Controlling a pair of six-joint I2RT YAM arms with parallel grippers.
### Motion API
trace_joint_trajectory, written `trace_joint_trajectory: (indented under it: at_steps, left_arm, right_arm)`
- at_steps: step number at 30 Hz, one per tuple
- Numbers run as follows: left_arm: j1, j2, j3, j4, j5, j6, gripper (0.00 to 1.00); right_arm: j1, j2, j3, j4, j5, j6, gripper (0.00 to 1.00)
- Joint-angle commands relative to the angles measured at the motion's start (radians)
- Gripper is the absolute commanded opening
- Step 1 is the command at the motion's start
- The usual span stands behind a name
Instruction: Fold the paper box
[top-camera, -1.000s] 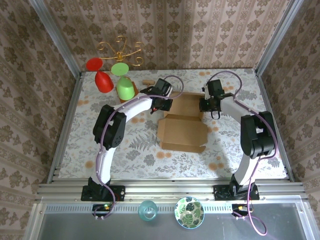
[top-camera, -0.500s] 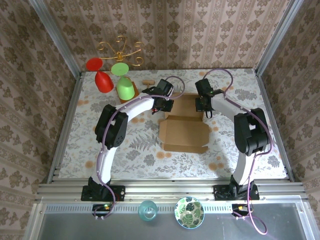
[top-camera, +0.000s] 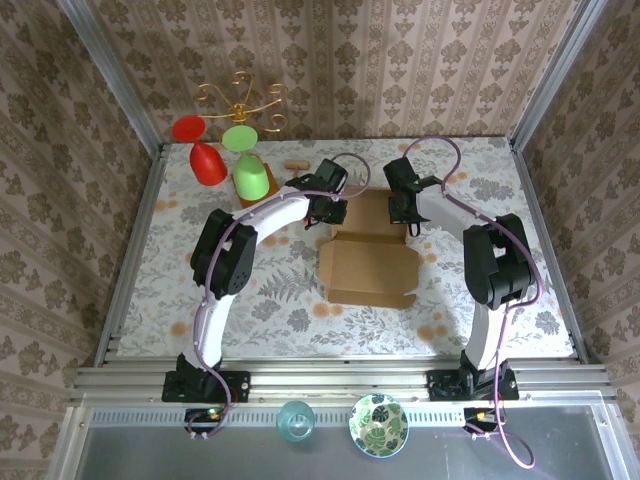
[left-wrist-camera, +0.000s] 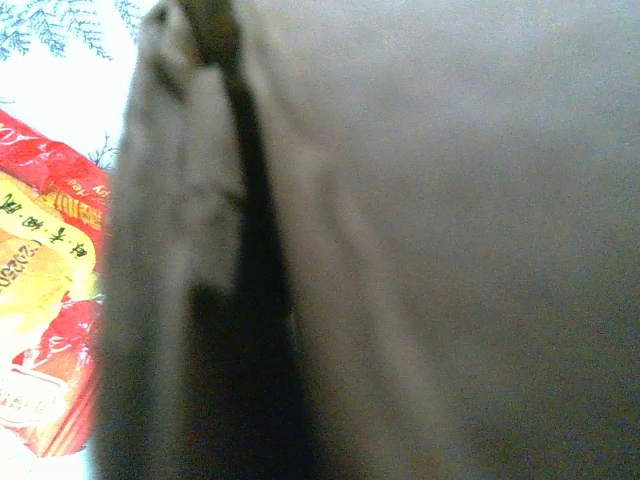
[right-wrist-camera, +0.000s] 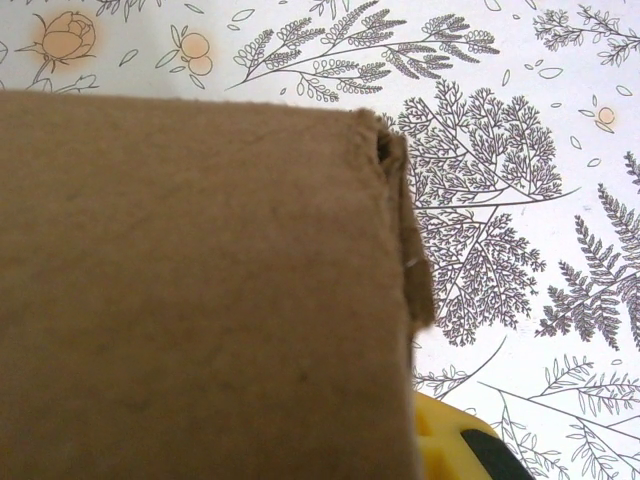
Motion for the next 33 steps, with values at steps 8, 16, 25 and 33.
trace_joint_trajectory:
  at_steps: [8,16,25,33]
  left_arm:
    - [0.012,0.034,0.05,-0.059,-0.012,0.019,0.19]
    - [-0.013,0.031,0.04,-0.077,-0.136,0.03,0.0]
    - [-0.069,0.056,0.063,-0.101,-0.26,0.035,0.08]
    - [-0.042,-0.031,-0.013,0.022,-0.113,0.003,0.46]
  right_arm:
    - [0.004,0.034,0.032,-0.09,-0.011,-0.031,0.0]
    - [0.003,0.045,0.048,-0.102,-0.024,-0.02,0.0]
    - [0.002,0.044,0.045,-0.109,-0.034,-0.002,0.0]
    - [0.003,0.048,0.044,-0.109,-0.039,-0.012,0.0]
